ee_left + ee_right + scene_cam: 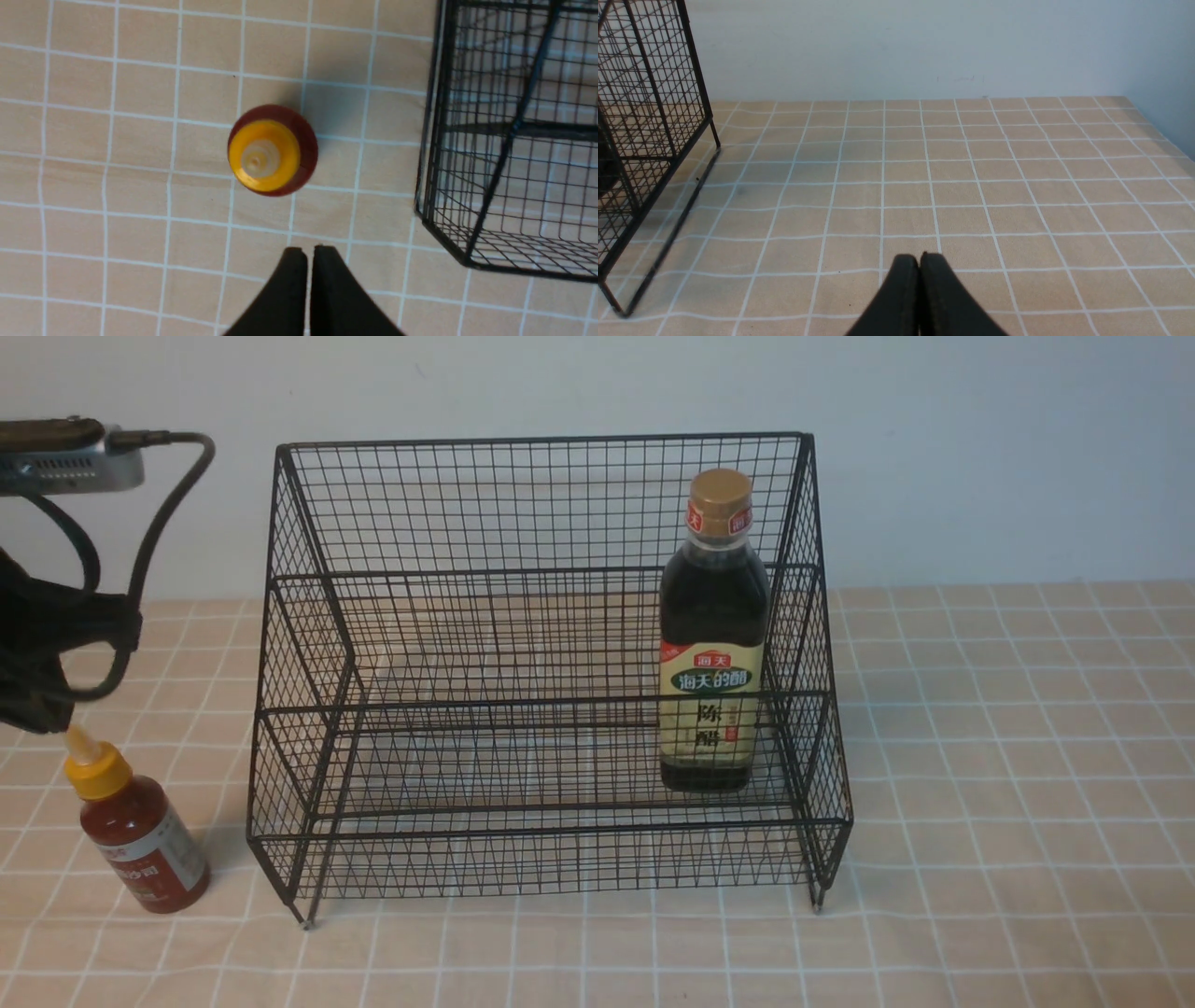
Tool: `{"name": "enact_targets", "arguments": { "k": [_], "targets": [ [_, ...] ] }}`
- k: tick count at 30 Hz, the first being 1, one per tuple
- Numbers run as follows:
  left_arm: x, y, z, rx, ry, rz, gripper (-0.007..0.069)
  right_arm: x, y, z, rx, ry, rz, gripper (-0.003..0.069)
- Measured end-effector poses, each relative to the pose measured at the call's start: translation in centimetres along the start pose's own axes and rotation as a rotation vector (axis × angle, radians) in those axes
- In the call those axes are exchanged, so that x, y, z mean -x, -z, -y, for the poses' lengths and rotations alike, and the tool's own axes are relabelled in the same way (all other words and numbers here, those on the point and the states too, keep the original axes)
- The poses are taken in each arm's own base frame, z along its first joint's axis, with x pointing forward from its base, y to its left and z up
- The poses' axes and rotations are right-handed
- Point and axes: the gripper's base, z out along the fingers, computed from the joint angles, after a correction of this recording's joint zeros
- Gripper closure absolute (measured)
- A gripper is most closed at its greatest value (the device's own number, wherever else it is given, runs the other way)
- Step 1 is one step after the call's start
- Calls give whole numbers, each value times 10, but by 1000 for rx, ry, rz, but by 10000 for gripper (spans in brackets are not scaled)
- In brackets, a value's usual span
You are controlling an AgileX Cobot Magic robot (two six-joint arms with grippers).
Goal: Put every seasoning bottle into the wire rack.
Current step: Use the left arm to grab the condiment bottle closest to it
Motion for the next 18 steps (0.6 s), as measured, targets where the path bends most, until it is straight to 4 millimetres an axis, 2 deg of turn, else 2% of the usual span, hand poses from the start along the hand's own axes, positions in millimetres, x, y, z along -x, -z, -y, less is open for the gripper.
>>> {"name": "enact_targets", "arguments": {
  "k": [3,6,7,8,14,17,18],
  "targets": [
    [6,-9,0,5,-2,-18,589,0,0,0,0,0,0,672],
    [11,-17,0,4,-5,-17,497,0,0,0,0,0,0,672],
    [11,-18,0,5,-5,-17,489,0,0,0,0,0,0,672],
    [14,-23,0,10,-8,-17,414,0,0,0,0,0,0,672],
    [21,-43,-4,72,-42,-52,96,0,0,0,0,0,0,672],
    [24,-57,-5,86,-51,-90,6,0,0,0,0,0,0,672],
    [24,-60,-5,87,-53,-98,-3,0,0,0,0,1,0,672]
  ]
}}
